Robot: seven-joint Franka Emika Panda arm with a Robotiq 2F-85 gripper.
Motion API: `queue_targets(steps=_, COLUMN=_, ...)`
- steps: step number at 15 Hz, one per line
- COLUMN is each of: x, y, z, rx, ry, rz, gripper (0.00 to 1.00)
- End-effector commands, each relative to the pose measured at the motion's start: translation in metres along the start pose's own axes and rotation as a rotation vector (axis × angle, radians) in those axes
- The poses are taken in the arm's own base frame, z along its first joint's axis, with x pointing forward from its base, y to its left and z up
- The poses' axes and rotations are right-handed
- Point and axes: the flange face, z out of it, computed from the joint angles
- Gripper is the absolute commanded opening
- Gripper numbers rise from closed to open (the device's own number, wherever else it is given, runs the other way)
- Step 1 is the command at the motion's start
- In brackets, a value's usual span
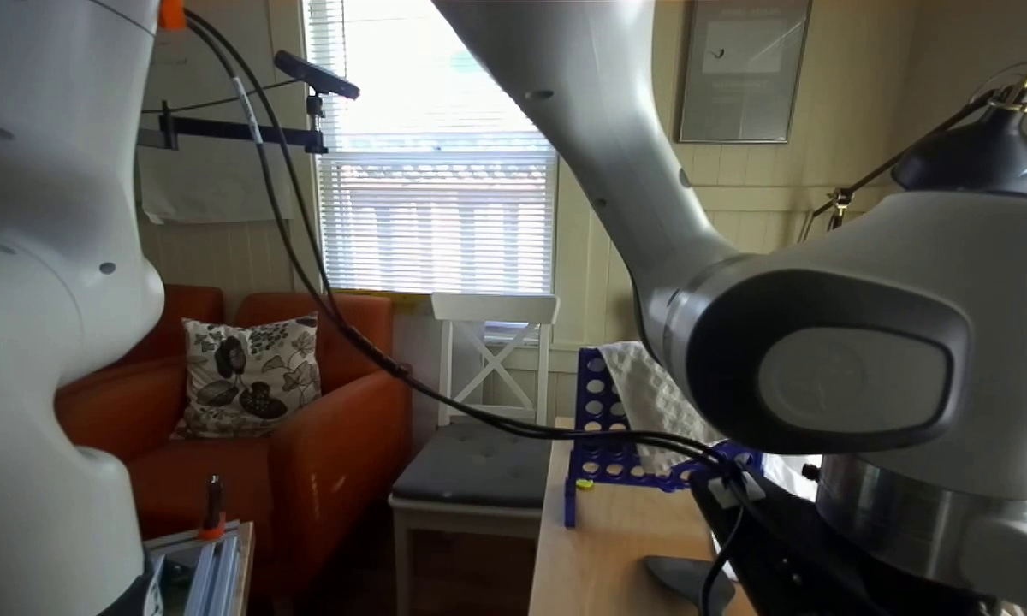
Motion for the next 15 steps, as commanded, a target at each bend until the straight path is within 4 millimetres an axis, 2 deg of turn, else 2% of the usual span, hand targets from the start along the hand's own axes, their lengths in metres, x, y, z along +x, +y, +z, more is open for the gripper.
queue_targets(steps=1, x=0.000, y=0.000, z=-0.001, rx=-0.001, ry=-0.001, rz=0.001, gripper=1.00)
queue_targets(steps=6, x=0.021, y=-0.022, z=0.024, rx=0.026, ry=0.036, rz=-0.026, gripper=1.00)
queue_targets(steps=11, x=0.047, y=-0.036, z=0.048, rx=-0.015, ry=0.061, rz=0.081, gripper=1.00)
queue_targets(steps=14, x=0.061, y=-0.044, z=0.062, rx=0.010, ry=-0.046, rz=0.068, gripper=1.00)
queue_targets(steps=15, x=0.045, y=-0.038, z=0.051, rx=-0.010, ry=0.015, rz=0.066, gripper=1.00)
